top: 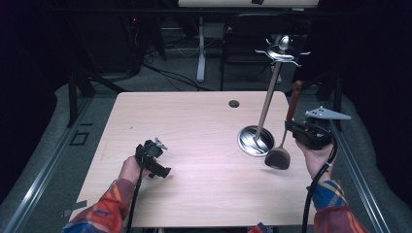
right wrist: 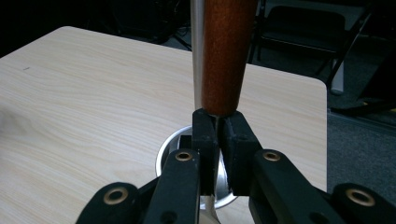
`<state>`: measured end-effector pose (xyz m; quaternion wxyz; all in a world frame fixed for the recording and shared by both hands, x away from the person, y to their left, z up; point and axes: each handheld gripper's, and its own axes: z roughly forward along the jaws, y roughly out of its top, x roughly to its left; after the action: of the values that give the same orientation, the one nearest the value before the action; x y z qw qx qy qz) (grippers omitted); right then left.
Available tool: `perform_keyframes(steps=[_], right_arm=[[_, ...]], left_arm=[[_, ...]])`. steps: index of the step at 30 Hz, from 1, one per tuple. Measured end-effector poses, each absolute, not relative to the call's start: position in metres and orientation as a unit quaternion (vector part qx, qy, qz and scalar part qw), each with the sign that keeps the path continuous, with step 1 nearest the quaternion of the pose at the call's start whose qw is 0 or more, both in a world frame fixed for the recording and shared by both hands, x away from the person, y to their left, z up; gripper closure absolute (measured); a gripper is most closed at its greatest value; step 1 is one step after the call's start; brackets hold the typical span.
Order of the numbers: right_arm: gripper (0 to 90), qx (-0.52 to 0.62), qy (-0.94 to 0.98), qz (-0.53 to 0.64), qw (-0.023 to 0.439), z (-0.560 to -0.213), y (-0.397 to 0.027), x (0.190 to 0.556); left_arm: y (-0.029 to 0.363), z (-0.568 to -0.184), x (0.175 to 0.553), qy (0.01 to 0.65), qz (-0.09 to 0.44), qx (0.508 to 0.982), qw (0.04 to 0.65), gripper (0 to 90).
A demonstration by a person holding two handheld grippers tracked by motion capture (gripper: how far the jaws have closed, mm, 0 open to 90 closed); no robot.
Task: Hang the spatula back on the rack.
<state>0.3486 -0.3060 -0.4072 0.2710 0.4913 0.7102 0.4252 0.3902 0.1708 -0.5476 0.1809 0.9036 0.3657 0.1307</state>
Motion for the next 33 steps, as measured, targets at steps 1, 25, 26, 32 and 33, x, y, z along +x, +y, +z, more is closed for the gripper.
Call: perform_keyframes(steps=[1, 25, 26, 32, 33], right_arm=[[84.1, 0.489, 0.712, 0.426, 0.269, -0.406, -0.306, 0.349], [84.0, 0.434, 0.725, 0.462, 0.27, -0.378, -0.312, 0.35], [84.0, 0.431, 0.726, 0.463, 0.271, -0.376, -0.312, 0.349], [84.0, 0.421, 0.726, 0.474, 0.266, -0.37, -0.314, 0.351], [84.0, 0.42, 0.725, 0.476, 0.266, -0.369, -0.314, 0.351]], left_arm=[[0.171, -0.548, 0.39, 0.366, 0.13, 0.904, 0.181, 2.9], [0.171, -0.549, 0.39, 0.369, 0.131, 0.904, 0.174, 3.0], [0.171, -0.549, 0.39, 0.369, 0.131, 0.904, 0.173, 3.0], [0.171, -0.551, 0.39, 0.369, 0.13, 0.904, 0.17, 3.0], [0.171, -0.551, 0.39, 0.368, 0.131, 0.905, 0.17, 3.0]])
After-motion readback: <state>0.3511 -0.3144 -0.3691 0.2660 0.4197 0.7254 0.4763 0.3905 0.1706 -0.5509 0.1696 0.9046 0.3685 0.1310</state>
